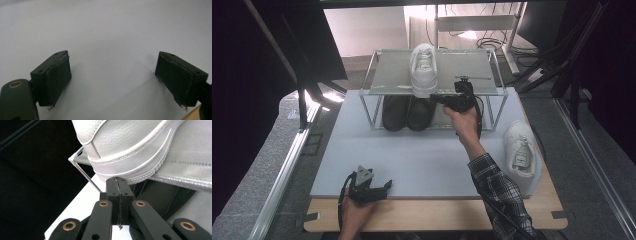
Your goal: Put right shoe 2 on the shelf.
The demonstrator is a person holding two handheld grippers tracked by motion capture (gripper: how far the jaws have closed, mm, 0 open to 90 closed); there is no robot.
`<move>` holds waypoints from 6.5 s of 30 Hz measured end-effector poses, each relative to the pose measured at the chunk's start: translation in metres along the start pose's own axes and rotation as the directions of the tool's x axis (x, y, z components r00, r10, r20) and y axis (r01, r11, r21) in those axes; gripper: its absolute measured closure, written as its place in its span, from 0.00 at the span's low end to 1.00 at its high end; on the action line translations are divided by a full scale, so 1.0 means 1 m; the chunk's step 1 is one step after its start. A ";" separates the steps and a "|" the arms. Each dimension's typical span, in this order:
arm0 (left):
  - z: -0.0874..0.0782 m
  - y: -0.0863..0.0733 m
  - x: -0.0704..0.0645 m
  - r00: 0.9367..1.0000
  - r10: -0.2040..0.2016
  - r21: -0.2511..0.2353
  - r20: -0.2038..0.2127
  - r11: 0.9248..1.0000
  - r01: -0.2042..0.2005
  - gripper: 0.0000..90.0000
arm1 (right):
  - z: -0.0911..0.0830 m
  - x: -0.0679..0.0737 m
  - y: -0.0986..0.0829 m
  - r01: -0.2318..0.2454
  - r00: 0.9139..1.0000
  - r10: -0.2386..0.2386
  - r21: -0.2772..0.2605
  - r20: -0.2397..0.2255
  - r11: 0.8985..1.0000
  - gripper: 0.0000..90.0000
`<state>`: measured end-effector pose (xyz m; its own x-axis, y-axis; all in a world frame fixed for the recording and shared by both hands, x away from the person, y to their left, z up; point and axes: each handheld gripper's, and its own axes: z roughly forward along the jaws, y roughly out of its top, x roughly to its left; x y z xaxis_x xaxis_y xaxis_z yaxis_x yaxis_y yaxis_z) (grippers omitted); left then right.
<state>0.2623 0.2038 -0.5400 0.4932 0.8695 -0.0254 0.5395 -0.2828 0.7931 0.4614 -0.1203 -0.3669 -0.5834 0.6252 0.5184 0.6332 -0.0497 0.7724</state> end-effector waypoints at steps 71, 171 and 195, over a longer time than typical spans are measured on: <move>0.000 0.000 0.000 1.000 0.001 0.003 -0.001 1.000 -0.001 0.14 | -0.015 0.027 -0.055 0.366 0.911 -0.385 0.146 0.144 0.919 0.58; 0.000 0.000 0.000 1.000 -0.002 0.003 -0.003 1.000 0.002 0.14 | -0.225 -0.151 -0.100 0.066 0.785 -0.147 0.154 0.601 0.986 1.00; 0.000 0.000 -0.001 1.000 -0.003 0.003 -0.004 1.000 0.003 0.14 | -0.217 -0.171 -0.109 0.035 0.808 -0.117 0.152 0.578 0.988 1.00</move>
<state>0.2623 0.2032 -0.5399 0.4892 0.8718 -0.0256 0.5427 -0.2813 0.7914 0.3817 -0.3908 -0.4607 -0.2517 0.9608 0.1161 0.6825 0.0911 0.7252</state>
